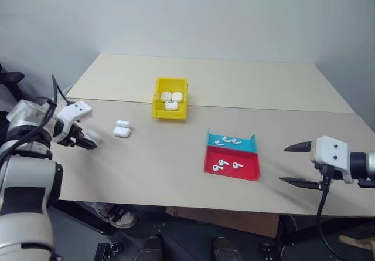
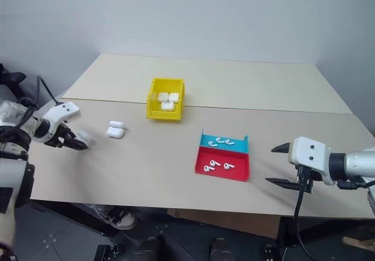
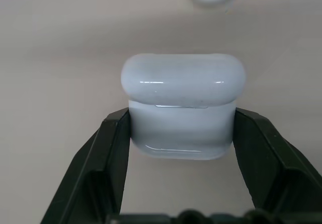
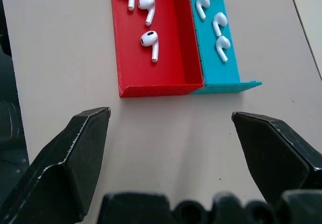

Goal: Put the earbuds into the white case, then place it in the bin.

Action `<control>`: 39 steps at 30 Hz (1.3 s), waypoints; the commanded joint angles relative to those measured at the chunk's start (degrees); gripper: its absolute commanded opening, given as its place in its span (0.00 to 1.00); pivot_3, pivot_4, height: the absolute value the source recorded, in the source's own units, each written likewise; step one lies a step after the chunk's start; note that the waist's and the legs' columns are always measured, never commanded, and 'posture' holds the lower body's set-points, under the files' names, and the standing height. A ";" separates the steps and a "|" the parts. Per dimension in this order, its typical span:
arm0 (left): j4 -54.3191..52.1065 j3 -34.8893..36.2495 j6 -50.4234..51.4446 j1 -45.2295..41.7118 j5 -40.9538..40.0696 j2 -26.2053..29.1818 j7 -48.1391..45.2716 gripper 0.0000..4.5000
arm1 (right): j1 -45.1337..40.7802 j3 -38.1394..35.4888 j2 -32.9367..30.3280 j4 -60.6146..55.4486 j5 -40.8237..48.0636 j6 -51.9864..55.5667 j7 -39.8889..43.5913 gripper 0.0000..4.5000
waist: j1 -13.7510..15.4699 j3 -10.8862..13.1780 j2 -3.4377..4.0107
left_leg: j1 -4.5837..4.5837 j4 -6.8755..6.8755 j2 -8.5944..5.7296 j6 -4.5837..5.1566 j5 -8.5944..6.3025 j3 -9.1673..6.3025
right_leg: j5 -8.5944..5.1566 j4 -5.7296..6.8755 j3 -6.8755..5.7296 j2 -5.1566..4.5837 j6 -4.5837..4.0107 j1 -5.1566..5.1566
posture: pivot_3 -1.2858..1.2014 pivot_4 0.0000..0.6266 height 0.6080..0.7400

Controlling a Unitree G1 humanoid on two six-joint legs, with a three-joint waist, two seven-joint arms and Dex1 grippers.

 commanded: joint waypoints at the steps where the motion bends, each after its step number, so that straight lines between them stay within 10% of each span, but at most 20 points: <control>1: -18.85 7.56 -1.95 8.52 -10.86 3.93 -9.42 0.61 | -1.64 -4.00 -1.26 -2.42 2.30 -0.88 0.68 1.00 | -0.29 -0.02 0.04 | 0.02 -0.03 0.01 0.00 0.00 0.01 | 0.00 -0.02 0.00 0.00 0.00 0.00 | 0.52 0.24 1.00; 7: -59.03 29.21 -6.46 36.23 -35.61 -3.67 -5.99 0.61 | -5.19 -1.77 -5.63 -4.60 3.61 2.06 4.59 1.00 | -1.29 -0.04 0.09 | 0.14 -0.10 0.09 0.04 0.02 0.04 | -0.04 0.05 0.03 0.00 -0.04 0.04 | 0.52 0.24 1.00; 13: -75.06 28.72 -12.33 46.58 -42.05 -18.50 5.17 0.61 | -15.31 8.46 -8.58 -5.83 2.52 6.16 7.51 1.00 | -1.42 -0.07 0.10 | 0.48 0.08 0.12 0.05 0.03 0.11 | -0.02 -0.02 0.02 -0.03 -0.05 0.56 | 0.52 0.24 1.00; 34: -80.40 13.69 -17.78 60.91 -44.38 -27.38 11.05 0.61 | -46.08 43.78 5.59 -2.71 -17.84 28.25 10.52 1.00 | -2.44 -0.12 0.17 | 0.65 -0.11 0.08 0.03 0.02 0.17 | -0.02 -0.56 0.06 -0.08 -0.06 0.67 | 0.52 0.24 1.00; 39: -80.73 12.67 -16.73 61.54 -43.40 -27.10 12.93 0.61 | -47.82 46.43 8.80 0.28 -20.53 28.41 10.61 0.71 | -2.05 -0.12 0.17 | 0.64 -0.12 0.07 0.04 0.02 0.17 | -0.01 -0.55 0.07 -0.07 -0.06 0.67 | 0.52 0.24 1.00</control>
